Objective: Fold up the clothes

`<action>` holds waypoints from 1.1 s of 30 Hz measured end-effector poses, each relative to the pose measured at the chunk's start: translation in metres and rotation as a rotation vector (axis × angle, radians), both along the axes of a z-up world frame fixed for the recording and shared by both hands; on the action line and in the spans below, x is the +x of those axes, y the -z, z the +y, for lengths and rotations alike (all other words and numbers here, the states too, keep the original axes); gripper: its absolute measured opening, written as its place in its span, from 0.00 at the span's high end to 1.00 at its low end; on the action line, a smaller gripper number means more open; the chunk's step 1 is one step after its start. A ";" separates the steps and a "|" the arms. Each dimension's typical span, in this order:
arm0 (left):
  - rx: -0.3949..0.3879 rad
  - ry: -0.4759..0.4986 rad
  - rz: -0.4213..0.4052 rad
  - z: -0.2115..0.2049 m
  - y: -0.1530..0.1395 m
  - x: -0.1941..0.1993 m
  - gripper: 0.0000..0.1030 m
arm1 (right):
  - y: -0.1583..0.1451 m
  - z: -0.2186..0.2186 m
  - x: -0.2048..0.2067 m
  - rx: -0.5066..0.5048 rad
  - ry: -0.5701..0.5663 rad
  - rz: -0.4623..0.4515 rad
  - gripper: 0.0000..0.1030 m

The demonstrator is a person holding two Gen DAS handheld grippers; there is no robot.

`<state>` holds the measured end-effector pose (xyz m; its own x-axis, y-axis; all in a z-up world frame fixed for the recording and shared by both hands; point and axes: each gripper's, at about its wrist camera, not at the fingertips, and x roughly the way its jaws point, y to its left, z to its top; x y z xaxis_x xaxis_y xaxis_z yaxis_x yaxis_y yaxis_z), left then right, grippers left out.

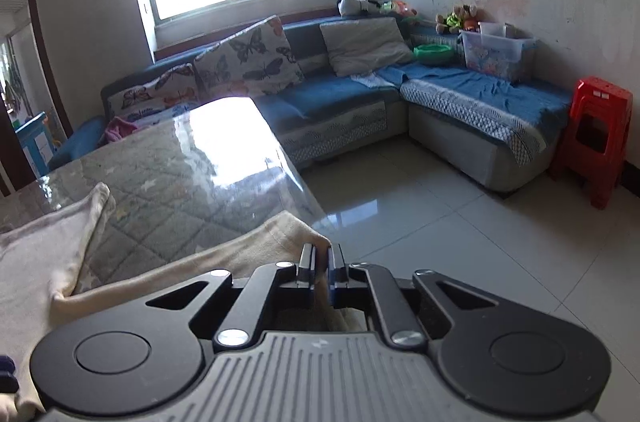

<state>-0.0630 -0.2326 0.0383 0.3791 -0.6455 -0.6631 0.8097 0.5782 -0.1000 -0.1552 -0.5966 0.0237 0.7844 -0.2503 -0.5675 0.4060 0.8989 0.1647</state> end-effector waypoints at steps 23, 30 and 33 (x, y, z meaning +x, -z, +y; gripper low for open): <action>-0.119 -0.302 -0.018 0.102 -0.024 0.014 0.62 | -0.117 0.115 0.025 -0.119 -0.434 -0.214 0.95; -0.142 -0.439 -0.016 0.155 -0.021 0.007 0.62 | -0.120 0.201 0.046 -0.134 -0.688 -0.204 0.95; -0.148 -0.482 -0.011 0.173 -0.019 0.001 0.62 | -0.105 0.250 0.061 -0.121 -0.820 -0.148 0.95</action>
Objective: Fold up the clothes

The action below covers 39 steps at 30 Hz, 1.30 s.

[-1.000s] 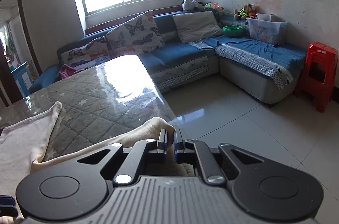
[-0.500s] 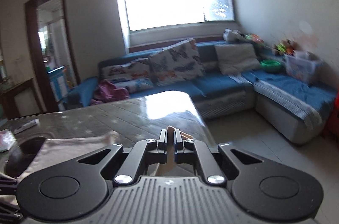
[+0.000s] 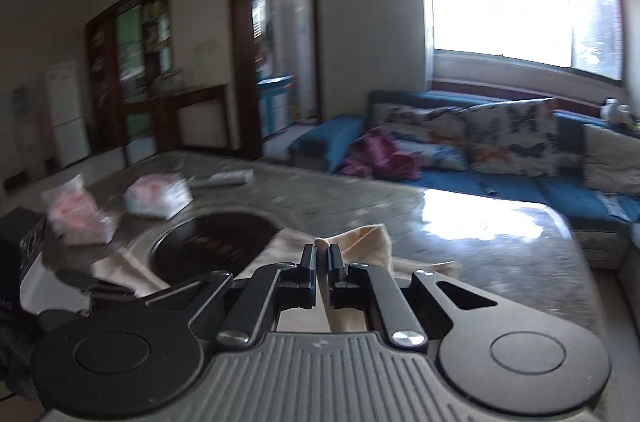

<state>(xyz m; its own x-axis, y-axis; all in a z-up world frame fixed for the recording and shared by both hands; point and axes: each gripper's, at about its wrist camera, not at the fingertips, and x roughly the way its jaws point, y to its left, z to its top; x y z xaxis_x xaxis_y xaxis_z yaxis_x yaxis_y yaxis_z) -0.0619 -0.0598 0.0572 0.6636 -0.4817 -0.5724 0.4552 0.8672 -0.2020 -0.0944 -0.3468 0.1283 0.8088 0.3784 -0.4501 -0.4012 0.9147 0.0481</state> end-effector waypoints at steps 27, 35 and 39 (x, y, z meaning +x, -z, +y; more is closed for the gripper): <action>0.100 0.020 0.045 -0.024 0.027 0.001 0.80 | 0.101 -0.059 -0.044 -0.027 0.137 0.306 0.77; 0.099 0.017 0.035 -0.029 0.014 0.009 0.82 | 0.086 -0.062 -0.030 -0.048 0.112 0.241 0.77; 0.086 0.038 0.035 -0.043 0.013 0.020 0.82 | 0.090 -0.055 -0.006 -0.040 0.089 0.226 0.77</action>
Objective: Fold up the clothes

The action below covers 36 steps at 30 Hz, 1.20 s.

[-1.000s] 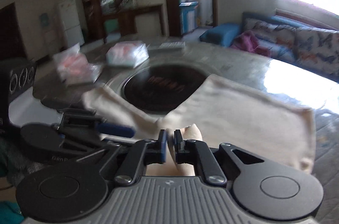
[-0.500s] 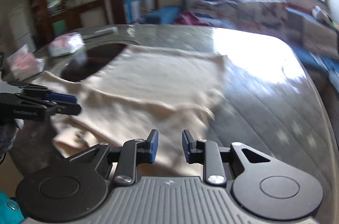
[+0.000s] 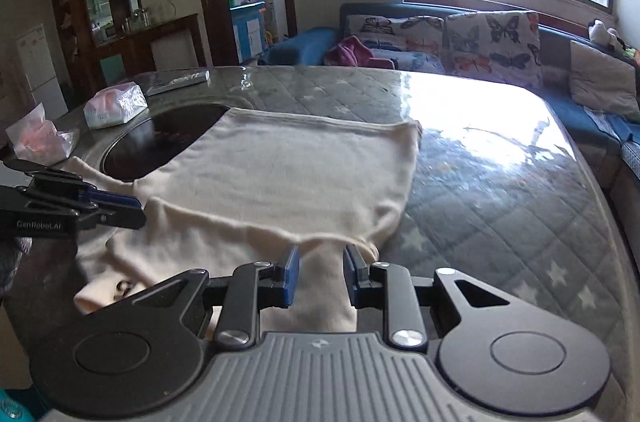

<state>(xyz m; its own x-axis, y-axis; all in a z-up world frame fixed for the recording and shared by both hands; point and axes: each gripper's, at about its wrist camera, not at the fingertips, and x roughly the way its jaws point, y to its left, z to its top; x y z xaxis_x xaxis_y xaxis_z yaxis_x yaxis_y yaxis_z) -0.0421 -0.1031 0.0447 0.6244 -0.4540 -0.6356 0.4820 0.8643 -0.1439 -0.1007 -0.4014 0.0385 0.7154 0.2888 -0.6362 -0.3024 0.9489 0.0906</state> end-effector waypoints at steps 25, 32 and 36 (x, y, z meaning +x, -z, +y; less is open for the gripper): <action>-0.008 -0.553 0.011 0.141 -0.006 -0.022 0.72 | 0.002 0.104 0.007 -0.098 -0.361 0.010 0.77; -0.019 -0.776 0.021 0.186 0.001 -0.032 0.64 | 0.018 0.147 0.007 -0.122 -0.477 0.048 0.77; -0.020 -0.842 0.040 0.202 0.005 -0.029 0.64 | 0.013 0.146 0.004 -0.111 -0.476 0.030 0.76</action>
